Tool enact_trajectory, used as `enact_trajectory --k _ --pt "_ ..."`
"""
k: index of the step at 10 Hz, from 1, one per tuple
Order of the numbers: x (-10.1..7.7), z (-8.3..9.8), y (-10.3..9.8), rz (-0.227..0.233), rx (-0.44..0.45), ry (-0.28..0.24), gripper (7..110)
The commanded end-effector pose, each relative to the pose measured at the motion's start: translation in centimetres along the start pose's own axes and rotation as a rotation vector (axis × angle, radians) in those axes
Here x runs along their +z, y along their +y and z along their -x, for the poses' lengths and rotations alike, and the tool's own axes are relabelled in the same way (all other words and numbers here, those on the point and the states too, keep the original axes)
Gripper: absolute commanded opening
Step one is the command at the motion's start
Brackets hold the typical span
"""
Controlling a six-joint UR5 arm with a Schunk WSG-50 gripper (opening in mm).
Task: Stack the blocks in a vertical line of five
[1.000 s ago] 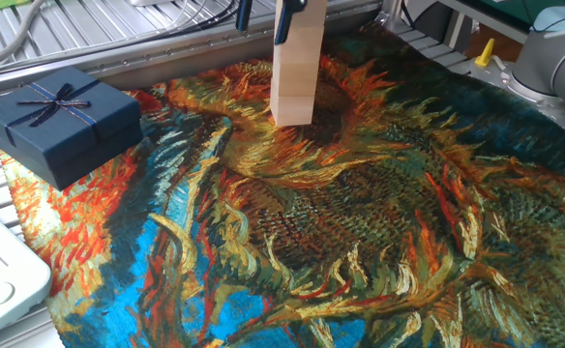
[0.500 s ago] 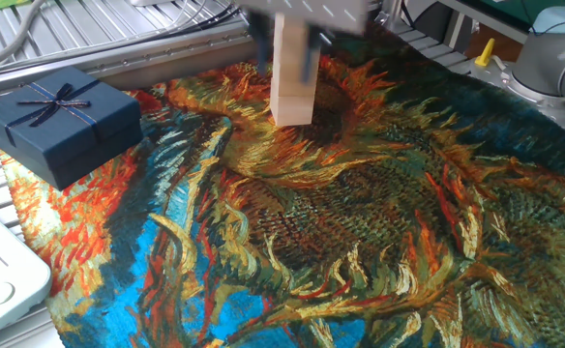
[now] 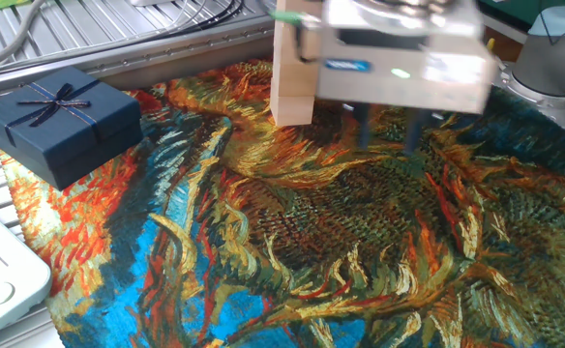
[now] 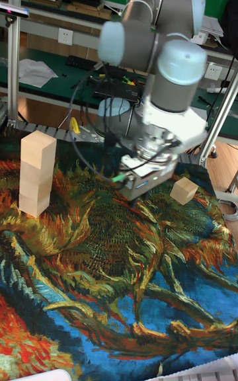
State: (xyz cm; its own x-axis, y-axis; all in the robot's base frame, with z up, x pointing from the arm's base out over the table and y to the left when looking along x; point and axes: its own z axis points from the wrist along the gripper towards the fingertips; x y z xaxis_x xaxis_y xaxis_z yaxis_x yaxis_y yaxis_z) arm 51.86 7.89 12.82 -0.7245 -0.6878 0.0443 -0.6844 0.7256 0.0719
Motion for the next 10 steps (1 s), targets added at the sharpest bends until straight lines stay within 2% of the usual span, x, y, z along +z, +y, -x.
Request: enact_trajectory --k 1,4,5,7,9,10 --pt "0.7 2.0 3.1 0.004 0.049 -0.011 44" --pt "0.4 4.4 0.3 -0.097 0.102 -0.11 44" --pt "0.1 5.2 -1.2 -0.156 0.124 -0.147 44" --pt "-0.2 7.6 -0.3 -0.112 0.141 -0.245 44" --pt "-0.4 8.4 -0.4 -0.092 0.296 -0.284 44" --pt "-0.5 8.3 -1.1 -0.119 0.327 -0.289 44"
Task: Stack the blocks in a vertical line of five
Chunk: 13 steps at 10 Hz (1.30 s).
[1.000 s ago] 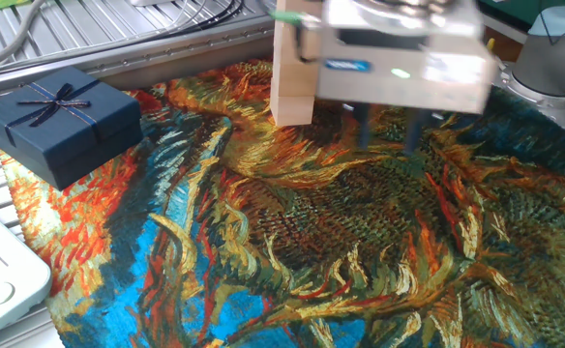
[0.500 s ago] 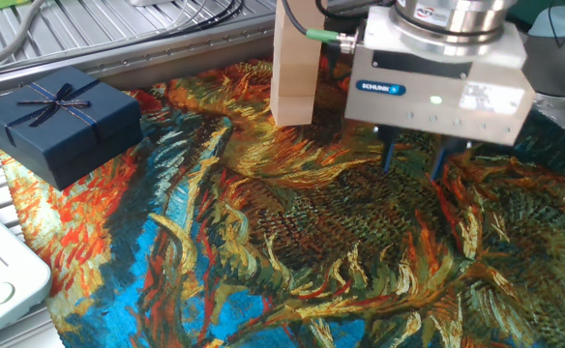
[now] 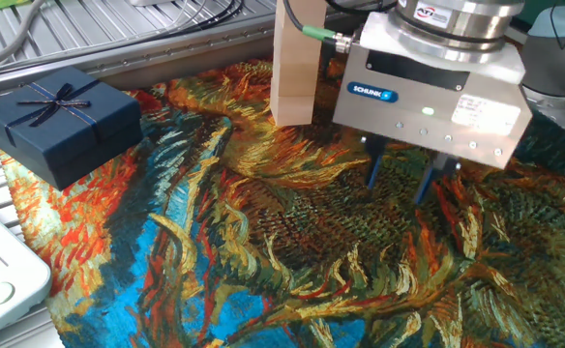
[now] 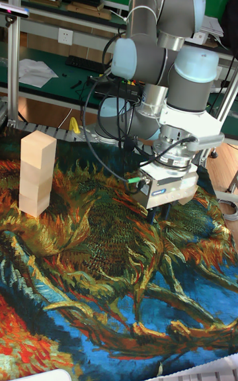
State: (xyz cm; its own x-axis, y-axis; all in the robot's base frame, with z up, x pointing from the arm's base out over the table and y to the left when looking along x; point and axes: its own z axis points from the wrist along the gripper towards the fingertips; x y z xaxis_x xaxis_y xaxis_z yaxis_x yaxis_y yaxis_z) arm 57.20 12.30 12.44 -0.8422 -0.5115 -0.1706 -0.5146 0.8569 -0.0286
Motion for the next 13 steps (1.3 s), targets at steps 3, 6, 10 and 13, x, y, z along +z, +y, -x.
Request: enact_trajectory --k 3,6,10,13 --pt "-0.2 1.8 -0.5 -0.019 0.091 -0.074 44" --pt "2.6 3.1 1.9 0.036 -0.022 0.062 44" --pt "7.2 3.8 12.0 0.159 -0.135 0.203 44" --pt "5.5 -0.1 15.7 0.189 -0.163 0.258 44"
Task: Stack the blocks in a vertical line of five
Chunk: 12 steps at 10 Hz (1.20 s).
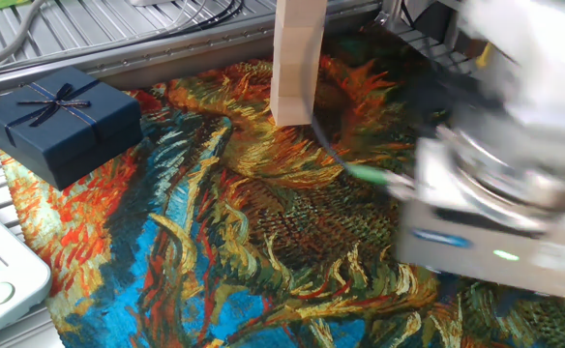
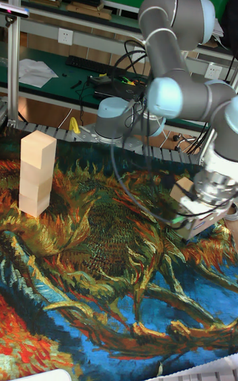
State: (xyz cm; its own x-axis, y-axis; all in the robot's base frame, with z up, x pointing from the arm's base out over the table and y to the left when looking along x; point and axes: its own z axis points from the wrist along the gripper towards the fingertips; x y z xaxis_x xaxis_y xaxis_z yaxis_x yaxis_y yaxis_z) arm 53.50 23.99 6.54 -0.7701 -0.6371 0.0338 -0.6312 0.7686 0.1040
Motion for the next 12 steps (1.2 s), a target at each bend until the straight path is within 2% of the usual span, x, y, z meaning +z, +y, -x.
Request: enact_trajectory --k 1,2,3,4,5,6,7,8,9,10,12 --pt "0.2 -1.7 4.6 0.067 -0.028 0.041 44" --pt "0.0 -1.9 4.5 0.065 -0.037 0.045 44" --pt "0.1 -1.2 4.3 0.059 -0.018 0.016 44" --pt "0.1 0.5 3.5 0.027 0.022 -0.049 44" --pt "-0.2 3.0 2.9 0.01 0.102 -0.15 44" --pt "-0.6 5.0 1.1 -0.054 0.14 -0.236 44" --pt "-0.9 6.3 1.6 -0.02 0.228 -0.29 44" --pt "-0.9 6.0 1.0 -0.026 0.354 -0.286 44" --pt "-0.8 5.9 1.2 -0.01 0.414 -0.28 44" --pt "-0.8 5.5 0.6 -0.036 0.407 -0.266 44" --pt "-0.9 5.9 0.5 -0.035 0.437 -0.285 44"
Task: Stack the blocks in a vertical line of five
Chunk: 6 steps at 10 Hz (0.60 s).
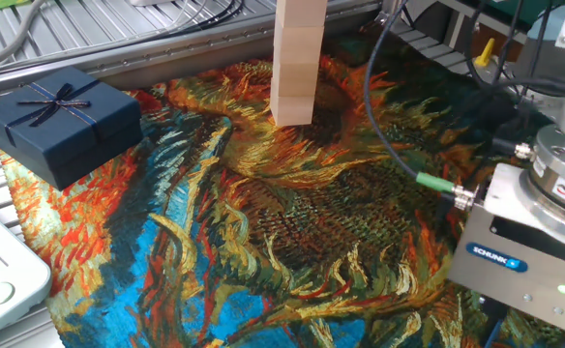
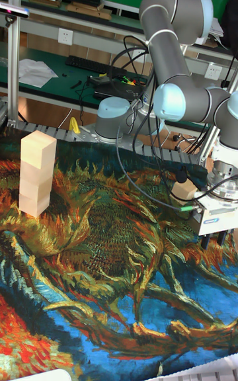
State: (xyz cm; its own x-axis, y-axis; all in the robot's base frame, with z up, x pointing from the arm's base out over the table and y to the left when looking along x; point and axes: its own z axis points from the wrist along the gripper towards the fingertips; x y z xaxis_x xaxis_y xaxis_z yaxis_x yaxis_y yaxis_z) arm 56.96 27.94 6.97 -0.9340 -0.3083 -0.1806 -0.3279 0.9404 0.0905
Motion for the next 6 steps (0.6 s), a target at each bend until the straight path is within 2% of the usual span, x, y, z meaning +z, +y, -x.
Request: enact_trajectory --k 1,2,3,4,5,6 --pt "-0.2 1.2 0.3 0.018 0.119 -0.046 44" --pt "0.3 0.3 0.9 0.041 0.143 -0.03 44" --pt "1.4 -2.6 1.2 0.039 0.121 0.016 44" --pt "1.0 -6.9 1.7 0.015 0.099 0.103 44" --pt "0.0 -9.1 2.3 -0.002 0.085 0.134 44" --pt "-1.1 -10.7 3.2 0.001 0.11 0.149 44"
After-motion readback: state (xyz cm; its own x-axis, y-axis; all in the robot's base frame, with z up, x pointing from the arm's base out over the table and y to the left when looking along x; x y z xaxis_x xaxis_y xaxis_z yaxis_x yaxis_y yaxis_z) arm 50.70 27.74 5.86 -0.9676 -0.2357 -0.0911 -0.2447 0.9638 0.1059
